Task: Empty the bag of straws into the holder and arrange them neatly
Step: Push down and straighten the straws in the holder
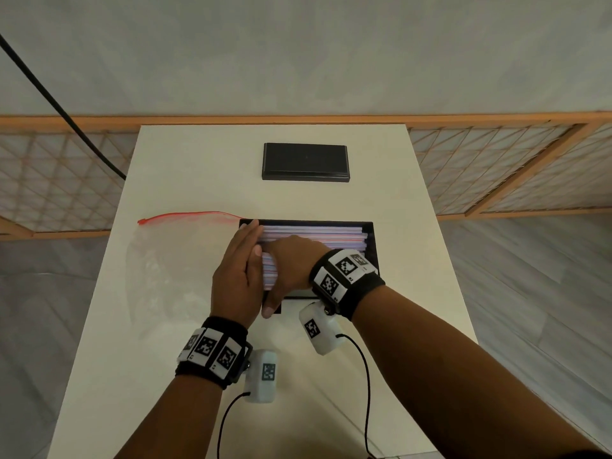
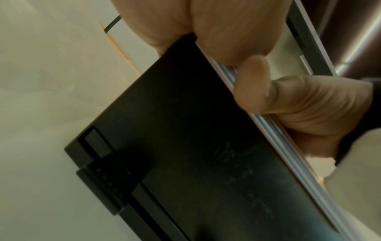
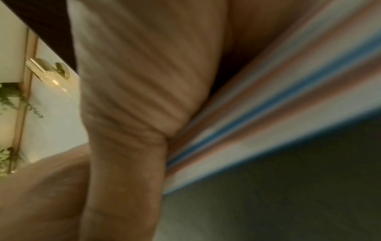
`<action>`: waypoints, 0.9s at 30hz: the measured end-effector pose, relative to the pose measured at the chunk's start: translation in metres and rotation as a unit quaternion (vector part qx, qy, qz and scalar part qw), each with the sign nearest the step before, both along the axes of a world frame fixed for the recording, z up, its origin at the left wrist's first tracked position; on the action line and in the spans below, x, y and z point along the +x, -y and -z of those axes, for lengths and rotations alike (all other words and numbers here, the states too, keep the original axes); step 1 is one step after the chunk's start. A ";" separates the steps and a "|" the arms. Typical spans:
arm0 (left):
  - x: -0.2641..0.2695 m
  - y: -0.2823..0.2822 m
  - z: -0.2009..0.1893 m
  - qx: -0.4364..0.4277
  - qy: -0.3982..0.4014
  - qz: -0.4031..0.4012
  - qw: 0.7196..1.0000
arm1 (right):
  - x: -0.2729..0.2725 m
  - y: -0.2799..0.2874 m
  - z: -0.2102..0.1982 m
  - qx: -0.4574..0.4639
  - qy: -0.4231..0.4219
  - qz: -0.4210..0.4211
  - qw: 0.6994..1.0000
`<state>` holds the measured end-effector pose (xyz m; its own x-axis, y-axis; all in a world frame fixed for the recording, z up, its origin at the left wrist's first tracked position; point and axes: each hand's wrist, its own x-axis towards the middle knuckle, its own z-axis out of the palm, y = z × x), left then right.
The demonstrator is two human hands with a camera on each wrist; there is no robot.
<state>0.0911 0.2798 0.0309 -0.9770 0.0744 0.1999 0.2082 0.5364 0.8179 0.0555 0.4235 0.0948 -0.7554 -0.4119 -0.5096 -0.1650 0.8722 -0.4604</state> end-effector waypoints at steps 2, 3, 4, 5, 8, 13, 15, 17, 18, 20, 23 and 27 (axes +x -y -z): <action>0.000 0.000 0.003 -0.006 -0.007 0.003 1.000 | 0.001 0.000 -0.001 0.013 -0.017 0.001 1.000; -0.001 0.001 0.004 -0.006 -0.008 0.004 1.000 | 0.001 0.000 -0.002 0.024 -0.026 -0.003 0.999; -0.001 0.001 0.005 -0.005 -0.009 0.004 1.000 | 0.001 0.000 -0.002 0.033 -0.032 -0.006 0.999; 0.000 0.001 0.005 -0.002 -0.011 0.003 1.000 | 0.001 0.001 -0.003 0.037 -0.034 -0.007 0.999; 0.001 0.001 0.007 -0.003 -0.026 -0.001 1.000 | 0.002 0.002 0.000 0.027 -0.013 -0.003 1.000; 0.002 0.000 0.009 -0.012 -0.043 -0.001 0.999 | 0.002 0.002 0.008 0.016 0.012 0.010 1.000; 0.003 0.000 0.009 -0.015 -0.043 -0.004 0.999 | 0.002 0.004 0.008 0.043 -0.028 -0.011 0.999; 0.004 0.000 0.009 -0.015 -0.044 -0.006 0.999 | 0.004 0.006 0.008 0.083 -0.082 -0.034 0.993; 0.005 0.000 0.010 -0.014 -0.043 -0.005 0.999 | 0.007 0.006 0.008 0.101 -0.106 -0.039 0.988; 0.007 0.001 0.011 -0.008 -0.041 0.000 0.999 | 0.012 0.006 0.010 0.113 -0.143 -0.036 0.983; 0.009 0.001 0.013 0.002 -0.037 0.005 0.999 | 0.021 0.007 0.015 0.094 -0.196 -0.018 0.976; 0.009 0.005 0.016 -0.012 -0.041 0.021 0.999 | 0.027 0.005 0.021 0.083 -0.257 -0.018 0.963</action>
